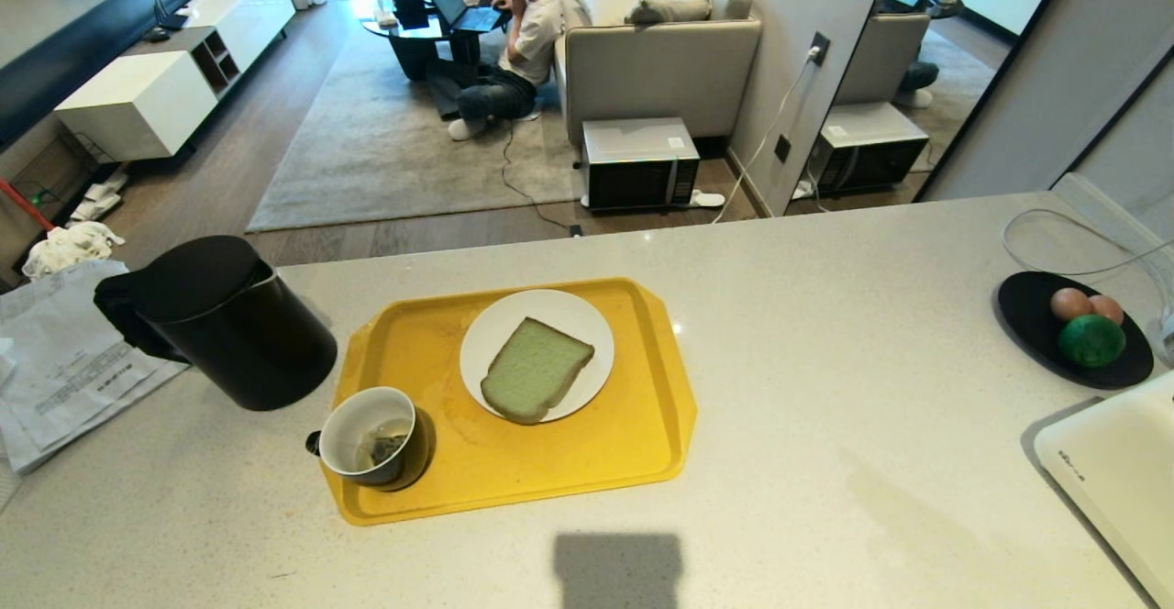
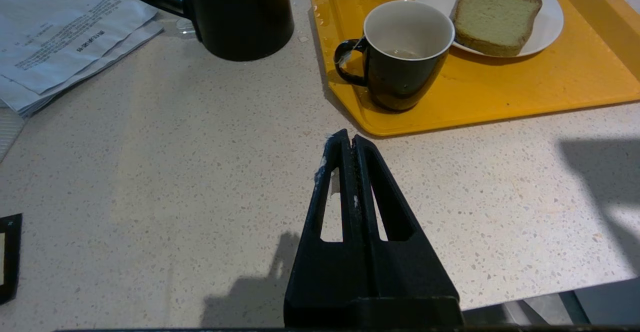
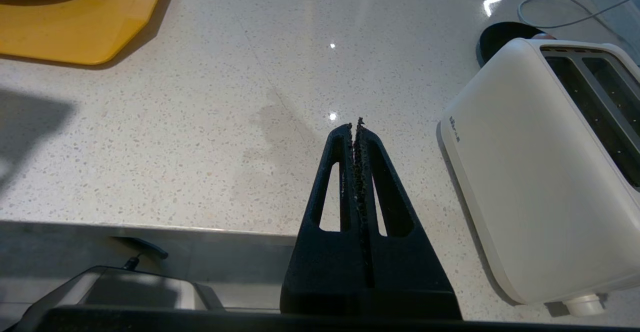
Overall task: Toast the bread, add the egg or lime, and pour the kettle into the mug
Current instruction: Pick up the egg
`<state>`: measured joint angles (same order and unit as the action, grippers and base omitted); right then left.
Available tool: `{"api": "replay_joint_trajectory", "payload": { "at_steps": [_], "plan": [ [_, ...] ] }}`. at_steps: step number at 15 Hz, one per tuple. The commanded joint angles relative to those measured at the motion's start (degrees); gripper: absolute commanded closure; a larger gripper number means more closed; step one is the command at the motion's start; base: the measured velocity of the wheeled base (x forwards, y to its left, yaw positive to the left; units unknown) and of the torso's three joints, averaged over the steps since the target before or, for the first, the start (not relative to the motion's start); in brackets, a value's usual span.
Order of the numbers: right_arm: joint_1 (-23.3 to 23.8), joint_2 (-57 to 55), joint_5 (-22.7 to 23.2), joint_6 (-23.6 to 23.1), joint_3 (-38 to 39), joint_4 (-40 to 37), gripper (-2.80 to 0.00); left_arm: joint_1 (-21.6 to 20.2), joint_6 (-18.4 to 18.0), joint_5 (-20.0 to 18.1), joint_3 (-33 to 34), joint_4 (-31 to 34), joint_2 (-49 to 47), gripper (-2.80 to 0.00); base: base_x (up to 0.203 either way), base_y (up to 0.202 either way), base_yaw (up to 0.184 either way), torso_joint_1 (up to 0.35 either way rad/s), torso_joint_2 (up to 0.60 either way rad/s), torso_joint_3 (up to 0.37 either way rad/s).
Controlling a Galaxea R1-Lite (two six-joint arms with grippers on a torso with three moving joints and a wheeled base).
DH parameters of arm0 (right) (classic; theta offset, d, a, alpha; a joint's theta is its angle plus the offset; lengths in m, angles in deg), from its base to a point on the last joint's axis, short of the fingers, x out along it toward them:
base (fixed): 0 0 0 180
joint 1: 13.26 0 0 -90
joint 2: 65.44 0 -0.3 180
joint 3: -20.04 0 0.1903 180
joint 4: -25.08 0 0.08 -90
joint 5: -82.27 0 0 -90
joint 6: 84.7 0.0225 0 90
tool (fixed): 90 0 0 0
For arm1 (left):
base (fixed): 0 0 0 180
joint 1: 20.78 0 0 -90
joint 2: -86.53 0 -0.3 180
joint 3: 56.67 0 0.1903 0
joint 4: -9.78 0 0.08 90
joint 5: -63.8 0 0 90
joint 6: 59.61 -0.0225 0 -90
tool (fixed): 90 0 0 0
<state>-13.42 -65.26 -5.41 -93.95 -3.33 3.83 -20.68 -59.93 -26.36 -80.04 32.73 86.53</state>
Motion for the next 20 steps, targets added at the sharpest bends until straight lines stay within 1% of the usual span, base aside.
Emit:
{"api": "replay_joint_trajectory", "payload": {
  "at_steps": [1,7,20],
  "plan": [
    [-0.02,-0.18,0.06,-0.06,0.09,0.0,0.0,-0.01,-0.03,-0.01,0.0,-0.02,0.0,0.0,0.0,0.0,0.0,0.0,0.0,0.0],
    [-0.02,-0.18,0.06,0.02,0.09,0.01,0.0,-0.01,-0.03,-0.01,0.0,-0.02,0.0,0.0,0.0,0.0,0.0,0.0,0.0,0.0],
    [-0.02,-0.18,-0.03,0.02,0.09,0.02,0.0,-0.01,0.04,-0.01,0.0,-0.02,0.0,0.0,0.0,0.0,0.0,0.069,-0.13,-0.061]
  ]
}}
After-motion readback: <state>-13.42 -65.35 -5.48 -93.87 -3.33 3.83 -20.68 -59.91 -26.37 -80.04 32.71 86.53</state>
